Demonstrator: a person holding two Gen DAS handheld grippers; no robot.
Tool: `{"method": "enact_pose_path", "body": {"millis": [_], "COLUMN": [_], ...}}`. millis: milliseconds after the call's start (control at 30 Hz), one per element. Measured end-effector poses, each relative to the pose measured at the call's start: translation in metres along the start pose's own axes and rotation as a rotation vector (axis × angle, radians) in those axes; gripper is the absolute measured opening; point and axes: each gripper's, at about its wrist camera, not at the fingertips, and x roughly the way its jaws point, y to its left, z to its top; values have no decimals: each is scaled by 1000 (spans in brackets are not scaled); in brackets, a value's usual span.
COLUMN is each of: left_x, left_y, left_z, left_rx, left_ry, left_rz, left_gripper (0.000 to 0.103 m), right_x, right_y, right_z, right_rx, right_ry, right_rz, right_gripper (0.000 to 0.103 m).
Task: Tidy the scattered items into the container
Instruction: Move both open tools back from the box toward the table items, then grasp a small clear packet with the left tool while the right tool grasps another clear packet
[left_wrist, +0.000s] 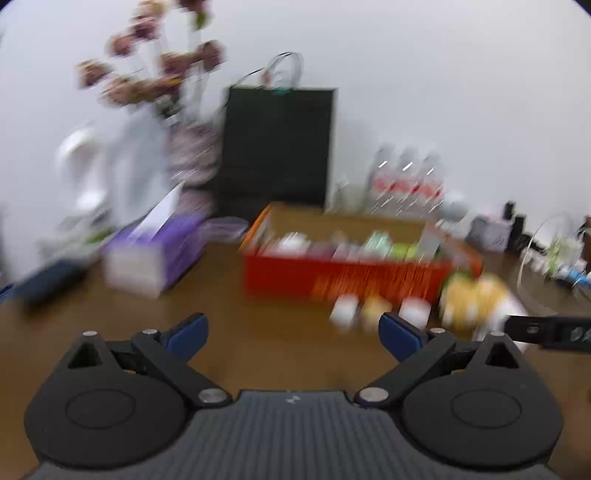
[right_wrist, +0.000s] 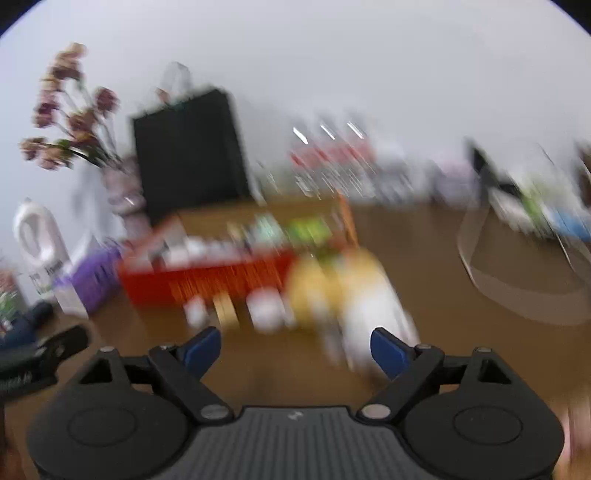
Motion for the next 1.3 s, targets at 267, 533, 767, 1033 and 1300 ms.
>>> {"method": "enact_pose_path", "body": {"millis": [267, 533, 767, 1033, 1300], "left_x": [-31, 75, 165, 173, 162], "left_y": [-4, -38, -56, -61, -50], "left_z": [-24, 26, 39, 32, 29], "left_rx": [106, 169, 156, 191, 154], "left_ry": [58, 151, 246, 243, 247], "left_rz": [-31, -191, -222, -218, -209], "left_gripper": [100, 77, 66, 30, 17], "right_x": [-27, 22, 72, 88, 69], "right_y": [-2, -24, -37, -40, -11], "right_z": [-57, -6, 22, 29, 18], "right_rx": [-51, -91, -65, -113, -164], "right_ry": [50, 47, 67, 40, 7], "right_rz": [24, -31, -96, -203, -67], "right_gripper": [87, 80, 69, 66, 63]}}
